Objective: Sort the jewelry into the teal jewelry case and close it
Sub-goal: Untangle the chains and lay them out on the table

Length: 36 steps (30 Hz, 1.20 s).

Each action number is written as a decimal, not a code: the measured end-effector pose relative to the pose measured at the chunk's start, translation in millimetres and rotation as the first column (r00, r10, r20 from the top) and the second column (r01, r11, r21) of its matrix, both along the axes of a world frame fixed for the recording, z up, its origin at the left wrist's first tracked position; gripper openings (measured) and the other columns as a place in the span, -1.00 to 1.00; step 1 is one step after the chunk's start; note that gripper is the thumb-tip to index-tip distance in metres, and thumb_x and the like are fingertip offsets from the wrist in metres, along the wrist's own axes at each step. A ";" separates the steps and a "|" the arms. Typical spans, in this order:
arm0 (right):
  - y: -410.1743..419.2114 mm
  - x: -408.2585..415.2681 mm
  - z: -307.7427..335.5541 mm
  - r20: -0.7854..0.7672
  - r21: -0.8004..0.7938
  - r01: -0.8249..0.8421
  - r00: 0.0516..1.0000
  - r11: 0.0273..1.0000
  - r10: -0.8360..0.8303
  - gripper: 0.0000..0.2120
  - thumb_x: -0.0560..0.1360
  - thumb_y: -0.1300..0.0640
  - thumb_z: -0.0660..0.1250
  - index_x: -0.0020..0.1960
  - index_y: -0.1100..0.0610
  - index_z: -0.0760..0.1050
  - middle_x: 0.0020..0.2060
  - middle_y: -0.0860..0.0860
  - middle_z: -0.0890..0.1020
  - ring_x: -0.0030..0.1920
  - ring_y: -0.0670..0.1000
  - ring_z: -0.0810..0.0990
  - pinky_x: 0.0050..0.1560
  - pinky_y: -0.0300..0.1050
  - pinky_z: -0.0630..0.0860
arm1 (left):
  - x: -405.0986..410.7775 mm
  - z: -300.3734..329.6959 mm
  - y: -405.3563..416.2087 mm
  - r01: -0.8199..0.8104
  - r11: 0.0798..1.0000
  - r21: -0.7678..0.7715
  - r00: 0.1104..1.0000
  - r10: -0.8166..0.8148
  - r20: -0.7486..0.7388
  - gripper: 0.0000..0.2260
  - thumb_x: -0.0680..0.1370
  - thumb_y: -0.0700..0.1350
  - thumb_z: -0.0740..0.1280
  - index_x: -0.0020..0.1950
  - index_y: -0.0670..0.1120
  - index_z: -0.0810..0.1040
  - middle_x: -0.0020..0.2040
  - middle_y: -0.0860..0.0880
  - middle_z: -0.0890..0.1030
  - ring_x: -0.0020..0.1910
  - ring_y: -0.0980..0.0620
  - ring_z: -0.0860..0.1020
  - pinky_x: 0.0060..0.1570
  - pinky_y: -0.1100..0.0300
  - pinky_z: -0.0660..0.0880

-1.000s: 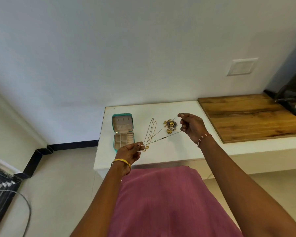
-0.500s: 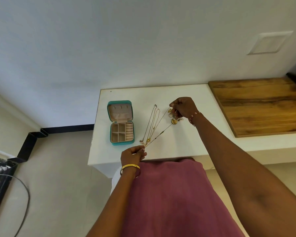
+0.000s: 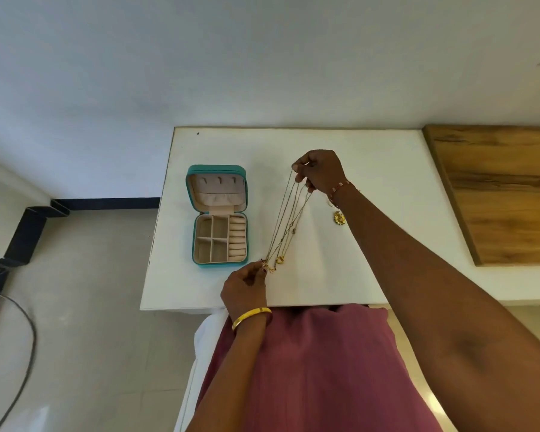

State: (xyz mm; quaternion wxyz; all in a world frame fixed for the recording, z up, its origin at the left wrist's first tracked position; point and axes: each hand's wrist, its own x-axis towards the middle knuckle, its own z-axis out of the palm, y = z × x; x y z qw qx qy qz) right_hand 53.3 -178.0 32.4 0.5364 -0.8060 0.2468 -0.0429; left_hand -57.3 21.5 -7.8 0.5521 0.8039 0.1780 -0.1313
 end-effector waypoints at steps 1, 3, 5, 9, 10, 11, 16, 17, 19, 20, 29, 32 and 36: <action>0.4 5.1 -3.5 -0.016 -0.013 -0.021 1.000 1.000 0.021 -0.95 0.45 0.33 0.33 -0.16 0.31 0.55 -0.48 0.03 0.55 -0.69 -0.17 0.36 -0.62 -0.34 0.38 | -0.5 -1.0 -0.5 0.015 1.000 0.007 1.000 -0.015 0.010 -0.82 0.41 -0.24 0.41 0.00 -0.16 0.63 -0.08 -0.16 0.67 -0.11 -0.09 0.61 0.11 0.04 0.52; 0.7 15.1 -11.6 -0.055 -0.040 -0.064 0.997 0.997 0.062 -0.95 0.44 0.32 0.33 -0.14 0.31 0.56 -0.45 0.05 0.55 -0.68 -0.18 0.37 -0.61 -0.35 0.37 | 0.0 -4.1 -2.5 0.049 0.998 0.045 0.998 -0.051 0.031 -0.81 0.41 -0.24 0.41 0.01 -0.15 0.63 -0.06 -0.13 0.66 -0.13 0.03 0.57 0.07 0.23 0.46; 1.5 23.7 -19.4 -0.093 -0.067 -0.104 0.991 0.992 0.098 -0.93 0.44 0.33 0.34 -0.13 0.34 0.56 -0.45 0.04 0.55 -0.67 -0.19 0.39 -0.61 -0.37 0.37 | 2.0 -6.4 -3.5 0.068 0.994 0.090 0.997 -0.072 0.041 -0.81 0.42 -0.25 0.40 0.02 -0.15 0.62 -0.06 -0.12 0.64 -0.15 0.10 0.52 0.00 0.32 0.39; 0.9 37.6 -32.3 -0.158 -0.219 -0.176 0.977 0.960 0.143 -0.95 0.42 0.29 0.37 -0.16 0.27 0.60 -0.47 -0.05 0.53 -0.58 -0.29 0.46 -0.53 -0.49 0.31 | 6.3 -8.6 -4.7 0.068 0.990 0.120 0.997 -0.073 0.039 -0.82 0.42 -0.24 0.39 0.02 -0.15 0.62 -0.08 -0.10 0.62 -0.15 0.12 0.48 -0.03 0.37 0.34; 0.8 40.1 -35.1 -0.166 -0.250 -0.183 0.976 0.951 0.144 -0.96 0.41 0.28 0.37 -0.17 0.25 0.60 -0.47 -0.06 0.53 -0.55 -0.28 0.48 -0.47 -0.46 0.34 | 6.9 -9.5 -4.6 0.072 0.989 0.128 0.996 -0.077 0.039 -0.82 0.43 -0.24 0.39 0.02 -0.15 0.62 -0.09 -0.08 0.60 -0.16 0.13 0.48 -0.04 0.38 0.34; 1.2 41.7 -36.8 -0.167 -0.274 -0.184 0.976 0.944 0.142 -0.96 0.41 0.27 0.38 -0.18 0.23 0.60 -0.47 -0.05 0.54 -0.50 -0.23 0.51 -0.38 -0.39 0.41 | 7.3 -9.7 -4.5 0.076 0.988 0.137 0.996 -0.082 0.038 -0.83 0.43 -0.23 0.39 0.01 -0.14 0.62 -0.10 -0.06 0.59 -0.16 0.14 0.47 -0.05 0.38 0.33; 5.9 46.6 -40.8 -0.171 -0.355 -0.209 0.973 0.911 0.156 -0.97 0.39 0.25 0.40 -0.19 0.21 0.59 -0.35 0.03 0.57 -0.31 -0.05 0.54 -0.11 -0.16 0.49 | 7.6 -11.8 -4.9 0.073 0.985 0.155 0.996 -0.079 0.034 -0.83 0.43 -0.24 0.38 0.01 -0.13 0.62 -0.14 -0.01 0.52 -0.19 0.14 0.45 -0.04 0.37 0.35; 6.9 47.0 -41.8 -0.175 -0.367 -0.211 0.972 0.906 0.156 -0.96 0.38 0.24 0.41 -0.20 0.22 0.58 -0.34 0.02 0.55 -0.29 -0.03 0.54 -0.11 -0.15 0.48 | 7.7 -12.2 -5.2 0.070 0.985 0.156 0.996 -0.076 0.035 -0.83 0.43 -0.24 0.38 0.01 -0.13 0.62 -0.14 -0.02 0.51 -0.19 0.14 0.44 -0.03 0.36 0.35; 8.0 47.0 -44.2 -0.185 -0.385 -0.207 0.972 0.899 0.145 -0.93 0.37 0.22 0.43 -0.19 0.21 0.57 -0.29 0.02 0.53 -0.22 0.01 0.52 -0.13 -0.15 0.44 | 7.8 -12.9 -5.6 0.065 0.985 0.159 0.997 -0.071 0.033 -0.83 0.43 -0.24 0.39 0.01 -0.13 0.62 -0.12 -0.02 0.51 -0.17 0.14 0.44 -0.01 0.36 0.34; 8.6 46.6 -45.3 -0.196 -0.394 -0.209 0.970 0.895 0.141 -0.92 0.37 0.21 0.43 -0.18 0.22 0.57 -0.27 0.02 0.53 -0.20 0.01 0.51 -0.14 -0.16 0.41 | 8.0 -13.0 -5.6 0.065 0.985 0.160 0.997 -0.072 0.033 -0.83 0.43 -0.24 0.39 0.02 -0.13 0.62 -0.11 -0.02 0.51 -0.16 0.13 0.45 0.00 0.36 0.34; 12.3 46.9 -44.5 -0.272 -0.504 -0.276 0.950 0.818 0.153 -0.86 0.41 0.17 0.40 -0.10 0.24 0.58 -0.06 0.16 0.63 0.00 0.12 0.57 -0.11 -0.16 0.40 | 9.9 -13.6 -4.1 0.071 0.985 0.159 0.997 -0.076 0.028 -0.83 0.44 -0.22 0.38 0.02 -0.13 0.61 -0.07 -0.04 0.52 -0.14 0.08 0.47 0.04 0.30 0.40; 13.2 46.0 -43.1 -0.241 -0.513 -0.248 0.960 0.822 0.140 -0.84 0.43 0.16 0.38 -0.06 0.24 0.58 -0.03 0.15 0.63 0.03 0.11 0.56 -0.08 -0.16 0.39 | 9.9 -13.8 -2.4 0.012 0.994 0.105 0.999 -0.018 0.050 -0.87 0.46 -0.17 0.36 -0.01 -0.11 0.61 -0.09 -0.12 0.59 -0.18 -0.06 0.56 0.00 0.08 0.54; 13.7 35.8 -43.1 -0.127 -0.504 -0.124 0.990 0.855 0.068 -0.81 0.47 0.14 0.34 0.00 0.24 0.59 -0.02 0.14 0.64 0.06 0.11 0.55 0.03 -0.10 0.45 | 8.3 -11.0 0.5 -0.091 0.996 -0.010 0.994 0.092 0.055 -0.86 0.50 -0.15 0.30 0.00 -0.13 0.60 -0.14 -0.10 0.61 -0.25 -0.03 0.57 -0.26 0.38 0.54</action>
